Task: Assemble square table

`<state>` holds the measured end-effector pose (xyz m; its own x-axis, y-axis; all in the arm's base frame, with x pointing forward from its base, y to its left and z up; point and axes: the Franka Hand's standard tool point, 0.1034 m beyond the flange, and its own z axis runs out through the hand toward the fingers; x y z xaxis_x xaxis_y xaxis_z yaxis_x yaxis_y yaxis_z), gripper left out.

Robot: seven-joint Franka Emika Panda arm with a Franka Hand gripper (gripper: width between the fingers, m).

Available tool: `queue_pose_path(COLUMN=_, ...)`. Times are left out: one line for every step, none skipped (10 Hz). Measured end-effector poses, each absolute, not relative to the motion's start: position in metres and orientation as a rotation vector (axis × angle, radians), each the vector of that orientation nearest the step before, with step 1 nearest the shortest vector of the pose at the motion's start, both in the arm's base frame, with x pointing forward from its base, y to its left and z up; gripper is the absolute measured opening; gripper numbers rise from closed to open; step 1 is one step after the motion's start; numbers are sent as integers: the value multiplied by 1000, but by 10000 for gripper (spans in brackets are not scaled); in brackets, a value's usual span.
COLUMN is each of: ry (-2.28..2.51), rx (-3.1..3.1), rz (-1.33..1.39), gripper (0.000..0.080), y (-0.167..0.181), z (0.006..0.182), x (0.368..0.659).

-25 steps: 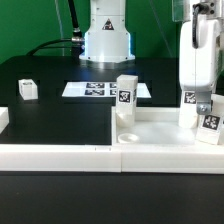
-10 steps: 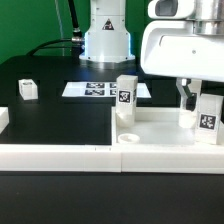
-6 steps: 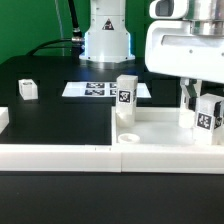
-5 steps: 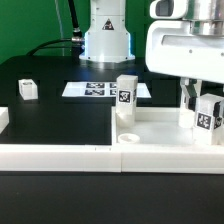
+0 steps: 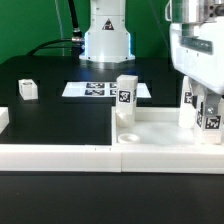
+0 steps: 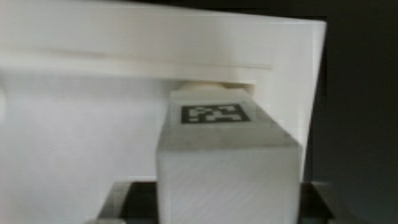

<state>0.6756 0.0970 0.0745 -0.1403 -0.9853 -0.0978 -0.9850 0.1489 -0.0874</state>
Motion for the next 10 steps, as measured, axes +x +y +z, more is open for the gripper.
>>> queue_pose_path(ry=2383, rx=-1836, rz=15, gripper=290, y=99, z=76, x=676)
queue_pose_path(ry=2398, rx=-1837, rz=42, gripper=290, y=96, z=78, x=675)
queue_pose_path(ry=2418, rx=-1870, rz=65, gripper=290, y=90, z=76, x=669)
queue_pose_path(ry=2505, rx=-1747, rz=77, gripper=290, y=91, z=75, x=669)
queue_pose_path(ry=2550, rx=-1682, rz=79, gripper=290, y=92, z=75, x=669)
queue_pose_path(ry=2565, rx=-1656, rz=78, gripper=290, y=92, z=75, x=670)
queue_pose_path(ry=2608, rx=-1505, rz=64, gripper=290, y=96, z=74, x=673)
queue_pose_path(ry=2605, rx=-1483, rz=37, gripper=290, y=100, z=75, x=674)
queue_pose_path(ry=2606, rx=-1495, rz=11, gripper=290, y=101, z=75, x=674)
queue_pose_path(ry=2589, rx=-1530, rz=-2, gripper=290, y=101, z=75, x=674)
